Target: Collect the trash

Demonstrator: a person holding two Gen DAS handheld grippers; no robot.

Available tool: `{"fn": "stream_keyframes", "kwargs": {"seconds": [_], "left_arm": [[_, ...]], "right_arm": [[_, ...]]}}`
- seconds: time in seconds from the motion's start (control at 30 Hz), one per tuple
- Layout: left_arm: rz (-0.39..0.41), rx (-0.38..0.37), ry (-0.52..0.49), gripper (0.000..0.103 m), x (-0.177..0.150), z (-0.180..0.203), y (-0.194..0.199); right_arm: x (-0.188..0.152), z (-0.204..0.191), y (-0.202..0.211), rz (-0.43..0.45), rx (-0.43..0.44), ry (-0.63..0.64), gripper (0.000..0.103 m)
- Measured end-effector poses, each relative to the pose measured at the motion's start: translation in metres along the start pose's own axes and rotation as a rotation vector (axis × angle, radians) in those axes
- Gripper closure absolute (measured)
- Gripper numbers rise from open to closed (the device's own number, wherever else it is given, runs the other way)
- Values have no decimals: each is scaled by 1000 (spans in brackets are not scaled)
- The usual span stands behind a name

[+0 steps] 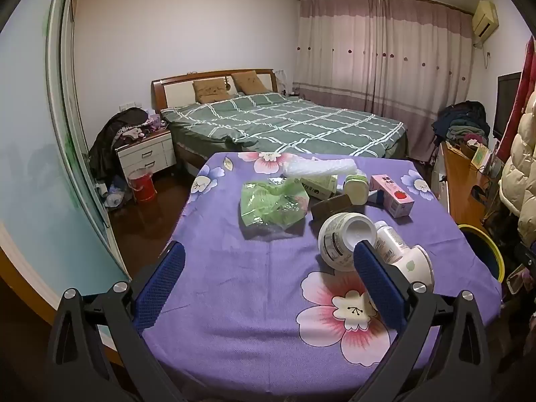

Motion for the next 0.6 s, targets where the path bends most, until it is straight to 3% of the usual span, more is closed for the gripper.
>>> {"fn": "stream_keyframes", "kwargs": {"seconds": [0.6], "left_arm": [[-9,4,-16,4,-6,3,-1]], "right_arm": [[0,2,-4,-4,-1,-3,6]]}}
Point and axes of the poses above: each gripper's, at about its wrist camera, not at the fingertips, and y roughly against the way its jaws point, z to its right, x to its top, the point moved 6 cm from there along -y, roughly the way its jaws point, and after that the axes turned 14 degrees about -y, right-handed, at the moved point
